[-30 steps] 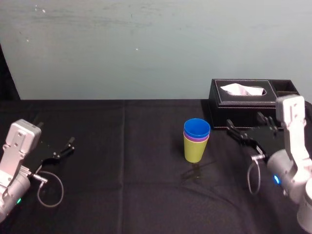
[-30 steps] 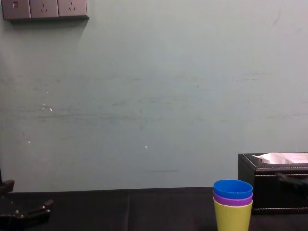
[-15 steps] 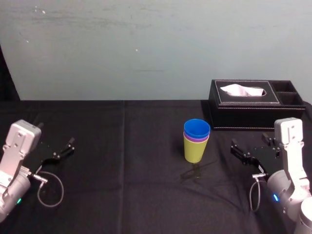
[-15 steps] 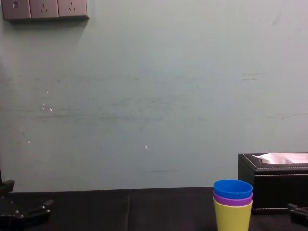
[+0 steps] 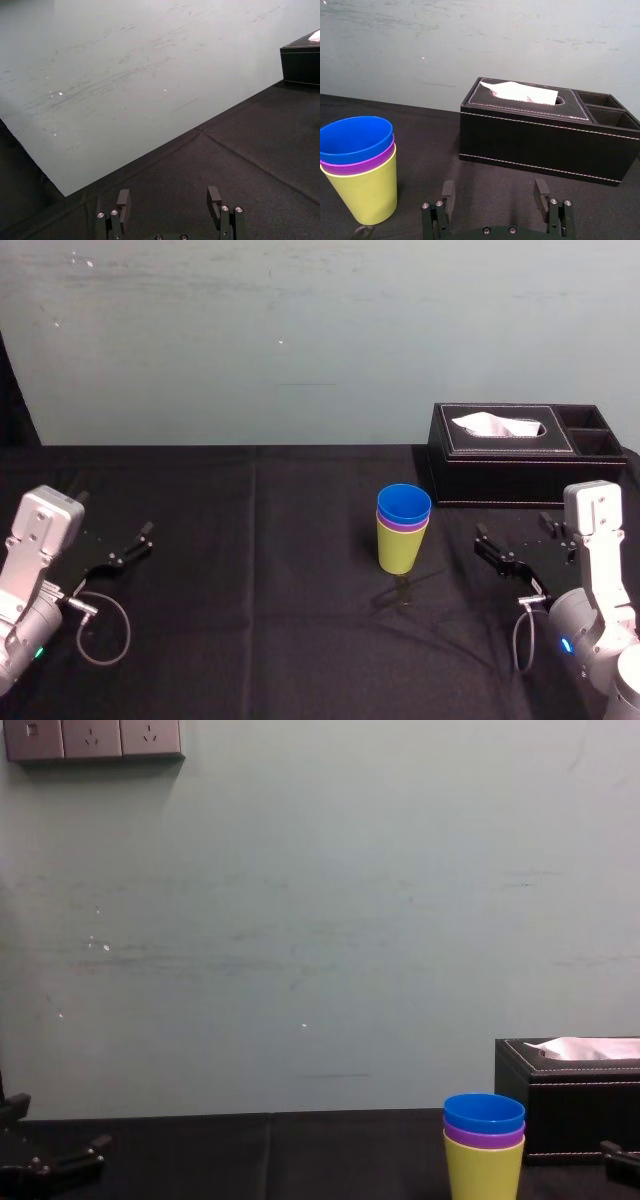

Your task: Stack the three plastic cups sequentially using one hand.

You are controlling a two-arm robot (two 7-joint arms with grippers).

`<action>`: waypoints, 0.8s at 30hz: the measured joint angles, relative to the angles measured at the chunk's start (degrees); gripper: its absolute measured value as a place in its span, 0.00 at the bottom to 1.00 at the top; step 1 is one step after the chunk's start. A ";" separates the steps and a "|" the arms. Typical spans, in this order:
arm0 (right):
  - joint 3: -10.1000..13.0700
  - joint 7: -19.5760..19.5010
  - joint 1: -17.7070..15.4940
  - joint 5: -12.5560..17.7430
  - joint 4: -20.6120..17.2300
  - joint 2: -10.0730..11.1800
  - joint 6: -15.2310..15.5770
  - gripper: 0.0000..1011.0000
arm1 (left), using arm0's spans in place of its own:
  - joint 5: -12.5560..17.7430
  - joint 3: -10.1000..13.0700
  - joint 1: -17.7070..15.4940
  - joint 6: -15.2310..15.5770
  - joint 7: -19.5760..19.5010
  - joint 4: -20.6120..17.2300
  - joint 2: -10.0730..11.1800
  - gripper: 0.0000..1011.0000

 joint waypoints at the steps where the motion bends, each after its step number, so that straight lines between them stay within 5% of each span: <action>1: 0.00 -0.01 -0.01 0.00 -0.01 0.00 0.00 0.99 | 0.00 0.00 0.00 0.00 0.00 0.00 0.00 0.99; 24: 0.00 -0.28 -0.03 -0.07 -0.11 0.00 0.07 0.99 | 0.00 0.00 0.00 0.00 0.00 0.00 0.00 0.99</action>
